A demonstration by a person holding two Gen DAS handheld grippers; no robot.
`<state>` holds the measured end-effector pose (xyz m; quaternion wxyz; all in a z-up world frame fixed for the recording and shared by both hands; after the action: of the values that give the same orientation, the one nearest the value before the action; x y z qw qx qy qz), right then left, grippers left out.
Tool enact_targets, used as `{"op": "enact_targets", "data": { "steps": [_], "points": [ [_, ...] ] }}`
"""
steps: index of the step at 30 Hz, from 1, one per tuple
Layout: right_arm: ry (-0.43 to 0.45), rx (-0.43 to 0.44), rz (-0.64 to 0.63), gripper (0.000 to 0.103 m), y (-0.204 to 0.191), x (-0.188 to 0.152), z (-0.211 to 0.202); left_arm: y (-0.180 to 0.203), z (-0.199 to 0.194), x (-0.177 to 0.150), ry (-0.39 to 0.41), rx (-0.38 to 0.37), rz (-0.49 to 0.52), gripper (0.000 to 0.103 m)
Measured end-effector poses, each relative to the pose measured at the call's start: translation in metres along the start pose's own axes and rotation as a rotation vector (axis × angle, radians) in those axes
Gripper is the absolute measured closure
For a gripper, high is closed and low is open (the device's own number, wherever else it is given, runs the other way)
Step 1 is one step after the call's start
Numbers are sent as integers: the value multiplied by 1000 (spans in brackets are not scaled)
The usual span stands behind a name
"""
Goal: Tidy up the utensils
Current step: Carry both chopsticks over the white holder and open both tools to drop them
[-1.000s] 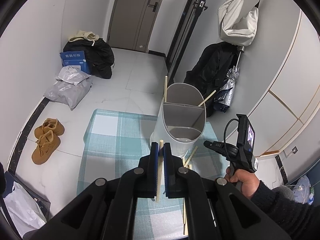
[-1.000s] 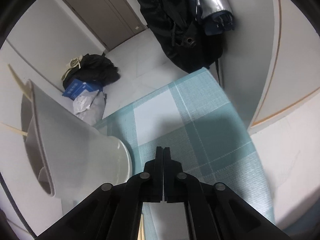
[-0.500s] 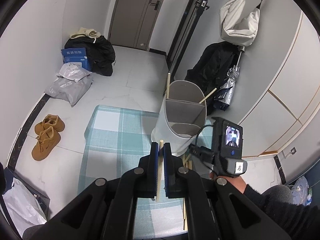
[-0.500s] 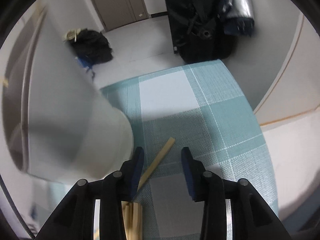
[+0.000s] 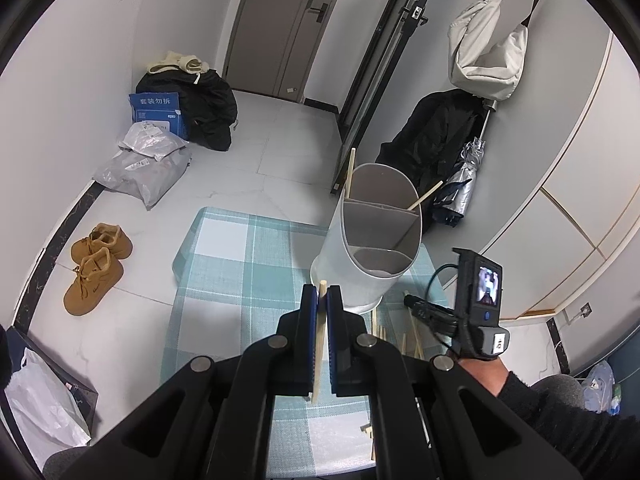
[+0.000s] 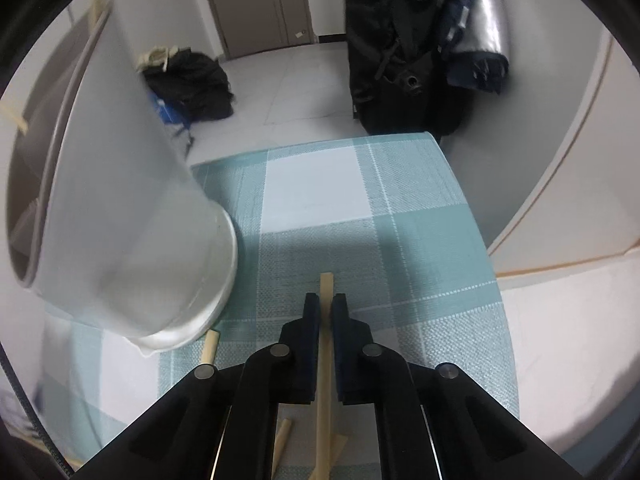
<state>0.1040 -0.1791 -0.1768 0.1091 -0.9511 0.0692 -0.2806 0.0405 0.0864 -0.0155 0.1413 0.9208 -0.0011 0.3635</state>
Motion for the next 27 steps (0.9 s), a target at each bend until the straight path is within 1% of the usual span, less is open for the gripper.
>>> {"op": "enact_targets", "data": {
  "steps": [1,2,3,4,6,8,9,12,14,16,18,23,25,27],
  "points": [
    [3,17,17,97,4,1,-1,0,0,0,-1,2,-2,102],
    [11,60,43,97,7,2,-3,0,0,0,-2,3,-3,102],
    [16,82,59,97,10,3,-4,0,1,0,-4,2,-3,102],
    [18,83,61,97,11,3,-5,1,1,0,-5,3,-1,102],
    [30,142,83,97,12,4,-8,1,1,0,-3,8,1,102],
    [44,160,88,97,11,7,-13,2,1,0,-5,7,2,102],
    [55,186,96,97,11,9,-17,3,1,0,-4,6,4,102],
    [100,228,98,97,10,15,-33,5,0,0,-4,5,14,102],
    [138,252,81,98,8,18,-47,8,-1,1,-3,5,23,102],
    [189,302,57,98,1,17,-68,14,-2,3,0,2,36,102],
    [224,320,25,98,-5,15,-84,19,-4,4,4,-7,52,102],
    [306,374,-34,98,-20,4,-117,33,-9,6,11,5,98,102],
    [345,381,-70,98,-28,0,-131,40,-12,9,14,5,111,102],
    [367,404,-89,98,-32,-3,-145,46,-15,11,20,3,125,102]
  ]
}}
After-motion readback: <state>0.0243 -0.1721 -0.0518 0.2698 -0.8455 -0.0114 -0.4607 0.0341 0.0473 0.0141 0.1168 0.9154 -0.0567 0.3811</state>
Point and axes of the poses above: each gripper's, at about its wrist camera, not at the fingertips, and z roughly the way its jaws point, y to its right, x to its top, the point moved 3 cm from there along z, roughly the way its jaws point, and after that the axes turned 7 degrees about x, right-handed, at the moved point
